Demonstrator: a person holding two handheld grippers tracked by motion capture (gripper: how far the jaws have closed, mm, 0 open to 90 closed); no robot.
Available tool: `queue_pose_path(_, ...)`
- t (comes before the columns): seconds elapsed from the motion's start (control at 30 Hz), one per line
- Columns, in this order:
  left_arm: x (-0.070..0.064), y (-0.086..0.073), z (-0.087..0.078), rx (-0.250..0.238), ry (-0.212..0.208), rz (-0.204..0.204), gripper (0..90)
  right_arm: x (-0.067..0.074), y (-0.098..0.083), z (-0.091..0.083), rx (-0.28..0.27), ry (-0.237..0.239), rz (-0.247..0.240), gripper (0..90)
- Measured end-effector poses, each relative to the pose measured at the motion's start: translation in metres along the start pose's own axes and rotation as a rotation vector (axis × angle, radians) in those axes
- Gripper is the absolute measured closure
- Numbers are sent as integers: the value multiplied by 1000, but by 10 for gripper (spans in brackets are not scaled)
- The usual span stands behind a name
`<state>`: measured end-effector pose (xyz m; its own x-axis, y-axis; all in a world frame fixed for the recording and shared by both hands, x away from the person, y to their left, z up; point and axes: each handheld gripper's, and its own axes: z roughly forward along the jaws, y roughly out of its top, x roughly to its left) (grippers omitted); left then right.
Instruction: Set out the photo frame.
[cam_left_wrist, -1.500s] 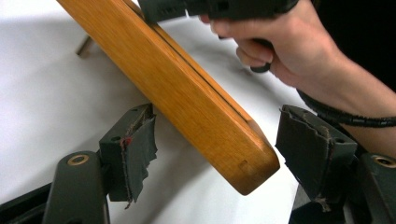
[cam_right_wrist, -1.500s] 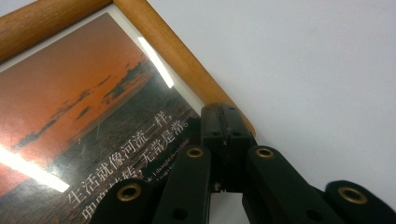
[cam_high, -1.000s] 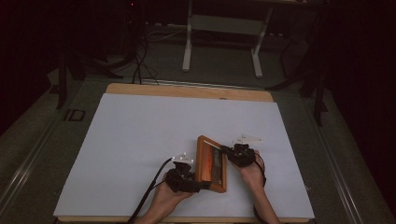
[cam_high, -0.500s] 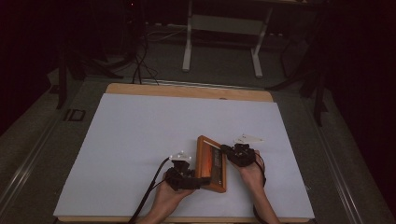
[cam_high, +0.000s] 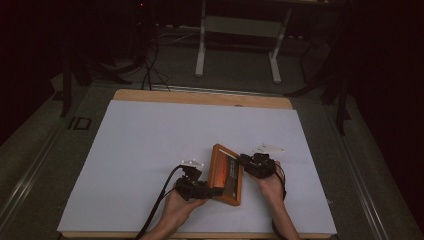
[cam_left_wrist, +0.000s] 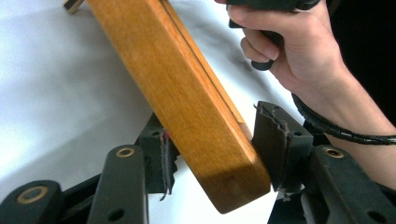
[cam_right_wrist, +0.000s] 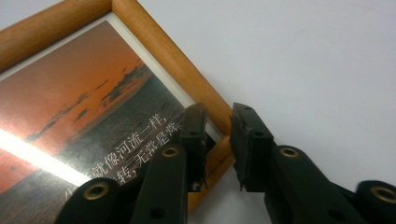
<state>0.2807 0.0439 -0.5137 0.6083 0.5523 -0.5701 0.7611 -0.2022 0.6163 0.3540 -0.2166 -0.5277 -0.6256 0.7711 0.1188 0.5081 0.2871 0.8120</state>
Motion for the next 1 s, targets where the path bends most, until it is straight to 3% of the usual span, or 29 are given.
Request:
queue_pose_path(0.17, 3, 4, -2, 4, 0, -18, 539, -1, -1, -1, 3, -5, 3, 719)
queue_pose_path(0.33, 16, 12, -5, -44, -7, -68, 591, -2, 1, -7, -12, -1, 8, 684)
queue_pose_path(0.5, 21, 19, -7, -60, -2, -72, 624, -2, 2, -10, -25, 1, 0, 679)
queue_pose_path(0.7, 26, 32, -20, -121, 26, -39, 685, 1, 6, -16, -41, 7, -31, 664)
queue_pose_path(0.73, 27, 36, -27, -138, 44, -9, 691, 4, 6, -18, -46, 13, -49, 658)
queue_pose_path(0.77, 27, 36, -27, -138, 44, -9, 692, 4, 6, -18, -46, 13, -49, 658)
queue_pose_path(0.8, 27, 38, -32, -141, 60, 24, 692, 7, 7, -17, -34, 0, -69, 656)
queue_pose_path(1.0, 29, 41, -43, -143, 89, 127, 693, 16, 10, -13, -15, 11, -122, 652)
